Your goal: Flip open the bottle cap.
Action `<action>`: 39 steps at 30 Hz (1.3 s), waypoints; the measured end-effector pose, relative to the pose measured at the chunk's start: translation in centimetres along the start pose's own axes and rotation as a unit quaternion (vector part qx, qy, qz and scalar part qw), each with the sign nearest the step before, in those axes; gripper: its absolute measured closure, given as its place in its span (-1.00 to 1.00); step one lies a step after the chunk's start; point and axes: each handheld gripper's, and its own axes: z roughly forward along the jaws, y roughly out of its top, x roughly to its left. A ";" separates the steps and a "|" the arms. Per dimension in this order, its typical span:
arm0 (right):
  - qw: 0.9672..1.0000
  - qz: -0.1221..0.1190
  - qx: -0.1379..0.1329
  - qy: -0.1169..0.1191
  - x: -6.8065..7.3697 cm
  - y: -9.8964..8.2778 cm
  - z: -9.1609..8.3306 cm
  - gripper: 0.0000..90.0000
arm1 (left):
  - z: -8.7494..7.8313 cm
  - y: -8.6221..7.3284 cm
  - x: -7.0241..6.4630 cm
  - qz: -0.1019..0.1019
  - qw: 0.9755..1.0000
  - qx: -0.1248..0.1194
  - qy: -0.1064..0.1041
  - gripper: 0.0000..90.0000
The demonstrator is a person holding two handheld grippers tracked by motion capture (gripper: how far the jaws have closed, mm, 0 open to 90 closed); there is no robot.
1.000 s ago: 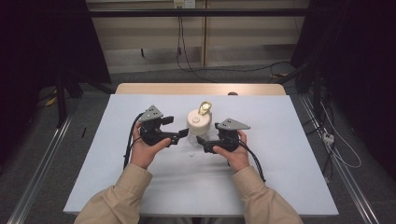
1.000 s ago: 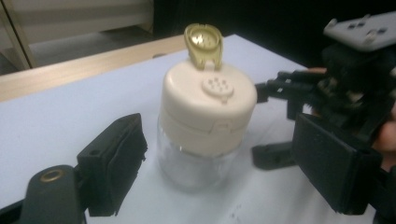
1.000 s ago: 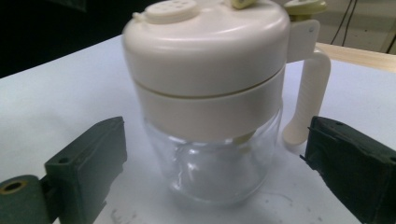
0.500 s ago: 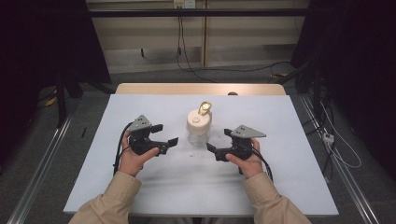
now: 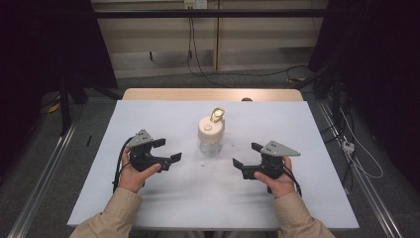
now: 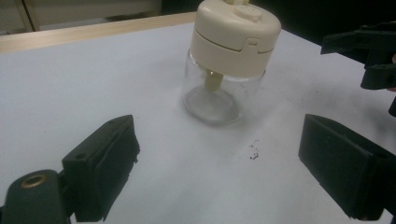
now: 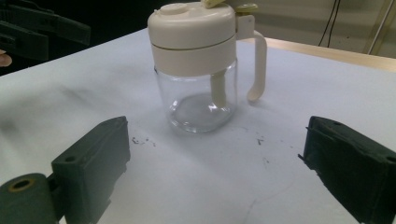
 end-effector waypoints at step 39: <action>0.999 0.006 0.006 -0.031 -1.3 -3.0 -5.5 -0.87 | -3.2 -2.3 1.3 -0.010 1.000 -0.006 0.029 -0.82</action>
